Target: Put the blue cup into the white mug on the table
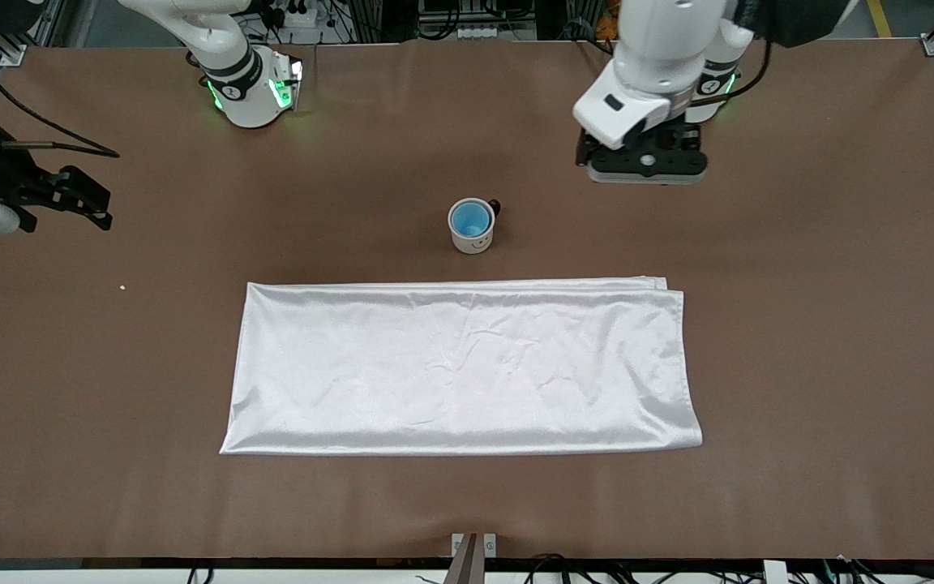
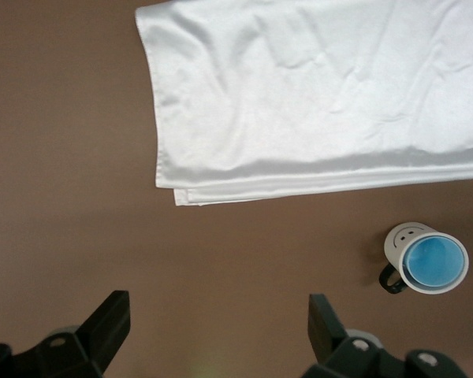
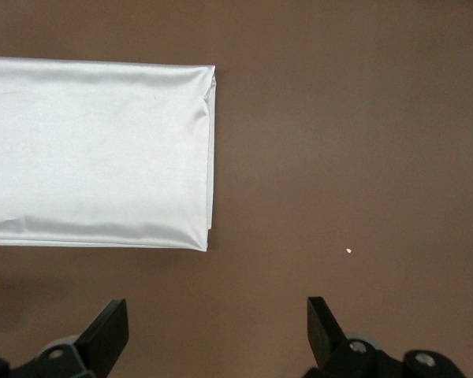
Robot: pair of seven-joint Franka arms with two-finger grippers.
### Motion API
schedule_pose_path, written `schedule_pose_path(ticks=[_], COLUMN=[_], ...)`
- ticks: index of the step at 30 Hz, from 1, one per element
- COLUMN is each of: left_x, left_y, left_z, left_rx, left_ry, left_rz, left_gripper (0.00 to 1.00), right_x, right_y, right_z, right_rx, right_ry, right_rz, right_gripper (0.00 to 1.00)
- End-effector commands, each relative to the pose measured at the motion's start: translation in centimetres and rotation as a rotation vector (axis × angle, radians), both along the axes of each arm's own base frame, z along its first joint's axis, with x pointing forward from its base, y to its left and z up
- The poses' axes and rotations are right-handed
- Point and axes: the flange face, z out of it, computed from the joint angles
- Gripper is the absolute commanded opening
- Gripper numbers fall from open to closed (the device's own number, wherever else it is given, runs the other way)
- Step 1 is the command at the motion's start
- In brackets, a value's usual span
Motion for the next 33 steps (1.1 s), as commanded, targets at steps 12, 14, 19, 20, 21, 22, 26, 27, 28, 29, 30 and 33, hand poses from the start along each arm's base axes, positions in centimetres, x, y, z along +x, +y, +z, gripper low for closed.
schedule_pose_path(ticks=[12,14,19,20,21,22,26,27,28,29,30,33], left_x=[6.0,6.4,6.9,7.0,7.1,7.3,8.4,8.5,8.5,8.5,8.6,8.5], left_y=[17.0,18.1,19.7,19.9,20.0,20.1,20.4,20.3,20.3,20.3,20.4,20.3], left_z=[3.3,3.3,3.4,3.3,3.2,3.2,3.7,3.7,3.6,3.5,3.5,3.5], left_rx=[-0.091,-0.091,-0.095,-0.096,-0.100,-0.111,-0.157,-0.158,-0.159,-0.158,-0.158,-0.160], left_ry=[0.012,0.011,0.010,0.010,0.014,0.014,0.009,0.007,0.010,0.012,0.010,0.011], left_rz=[-0.016,0.001,0.019,0.015,0.007,0.003,0.009,0.010,0.010,0.011,0.012,0.011], left_gripper=[1.00,1.00,1.00,1.00,1.00,1.00,1.00,1.00,1.00,1.00,1.00,1.00], right_x=[0.7,0.7,0.6,0.6,0.6,0.6,0.6,0.6,0.6,0.6,0.6,0.6], right_y=[-0.2,-0.2,-0.5,-0.6,-0.6,-0.6,-0.7,-0.7,-0.8,-1.0,-1.2,-1.3], right_z=[0.4,0.4,0.3,0.3,0.3,0.3,0.2,0.2,0.2,0.1,0.1,-0.1], right_rx=[0.094,0.092,0.087,0.087,0.086,0.084,0.078,0.076,0.076,0.073,0.069,0.064], right_ry=[-0.002,-0.002,0.006,0.007,0.007,0.007,0.008,0.010,0.010,0.011,0.011,0.018], right_rz=[-0.001,-0.002,-0.005,-0.007,-0.007,-0.007,-0.007,-0.007,-0.008,-0.011,-0.015,-0.018], right_gripper=[1.00,1.00,1.00,1.00,1.00,1.00,1.00,1.00,1.00,1.00,1.00,1.00])
